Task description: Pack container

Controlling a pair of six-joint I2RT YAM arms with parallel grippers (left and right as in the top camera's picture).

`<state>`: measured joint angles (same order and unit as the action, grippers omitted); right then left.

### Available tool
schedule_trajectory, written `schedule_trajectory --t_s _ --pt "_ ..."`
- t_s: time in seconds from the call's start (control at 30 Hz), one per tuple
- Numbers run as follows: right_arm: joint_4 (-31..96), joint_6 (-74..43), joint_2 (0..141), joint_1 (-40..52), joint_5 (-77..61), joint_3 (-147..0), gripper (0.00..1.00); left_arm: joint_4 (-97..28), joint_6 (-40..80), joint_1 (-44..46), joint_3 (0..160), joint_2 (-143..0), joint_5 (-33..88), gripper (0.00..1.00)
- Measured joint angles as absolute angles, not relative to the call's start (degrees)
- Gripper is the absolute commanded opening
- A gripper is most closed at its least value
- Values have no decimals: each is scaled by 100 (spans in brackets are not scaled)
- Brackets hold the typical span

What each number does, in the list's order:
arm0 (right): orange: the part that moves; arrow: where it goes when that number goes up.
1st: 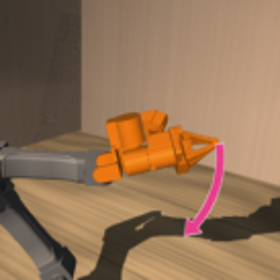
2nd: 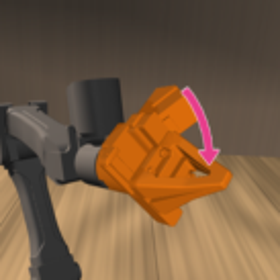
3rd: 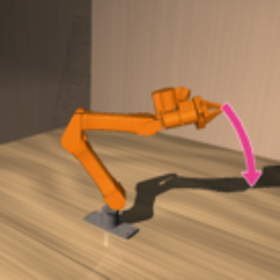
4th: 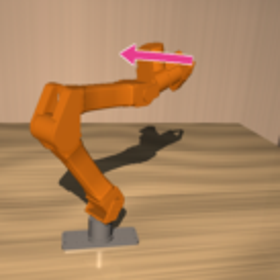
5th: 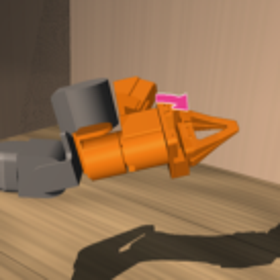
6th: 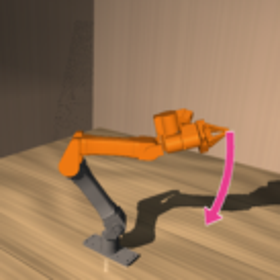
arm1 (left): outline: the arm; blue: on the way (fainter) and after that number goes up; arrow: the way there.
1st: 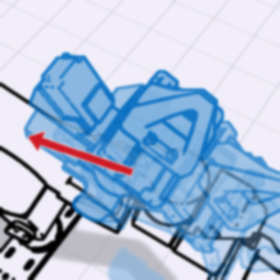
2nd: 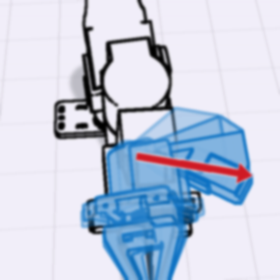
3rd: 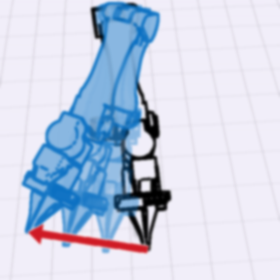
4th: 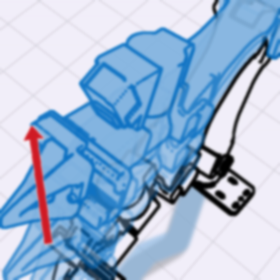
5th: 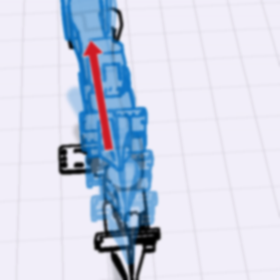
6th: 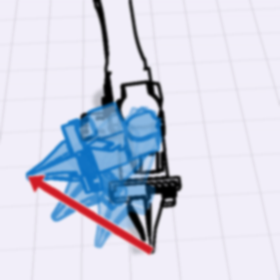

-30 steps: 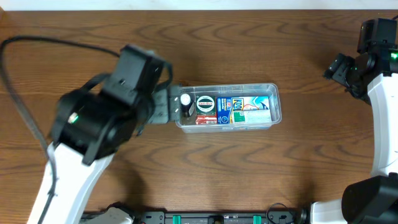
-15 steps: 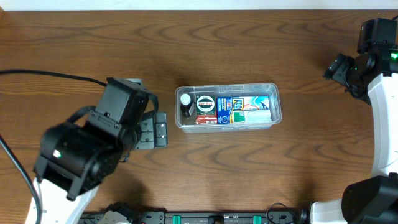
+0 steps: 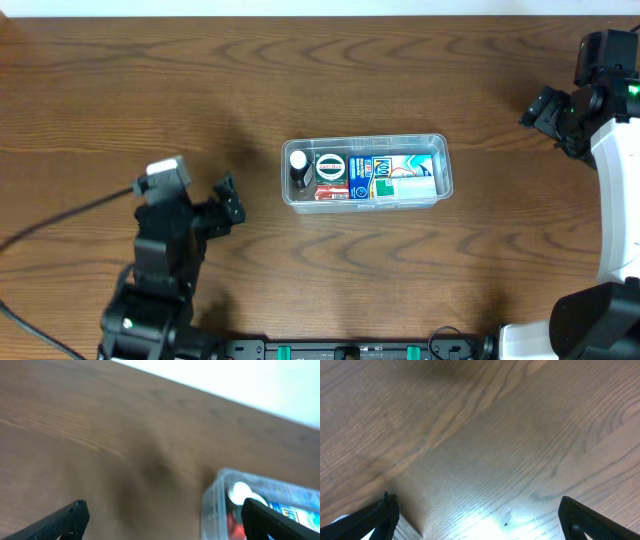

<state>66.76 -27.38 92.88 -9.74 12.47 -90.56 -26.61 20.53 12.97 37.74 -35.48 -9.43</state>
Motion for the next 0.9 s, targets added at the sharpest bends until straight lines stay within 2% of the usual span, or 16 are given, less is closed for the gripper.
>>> schedule_trajectory --t_s 0.13,0.4,0.9 --pt "6683 -2738 9288 -974 1247 -9056 99 -1688 2053 972 2777 -2832 -939 98" --pt "6681 -2738 9288 -974 1247 -9056 99 -541 2051 290 1531 -1732 -945 98" --pt "6681 -2740 9288 -974 1247 -9056 99 255 2051 -449 213 -574 -615 98"
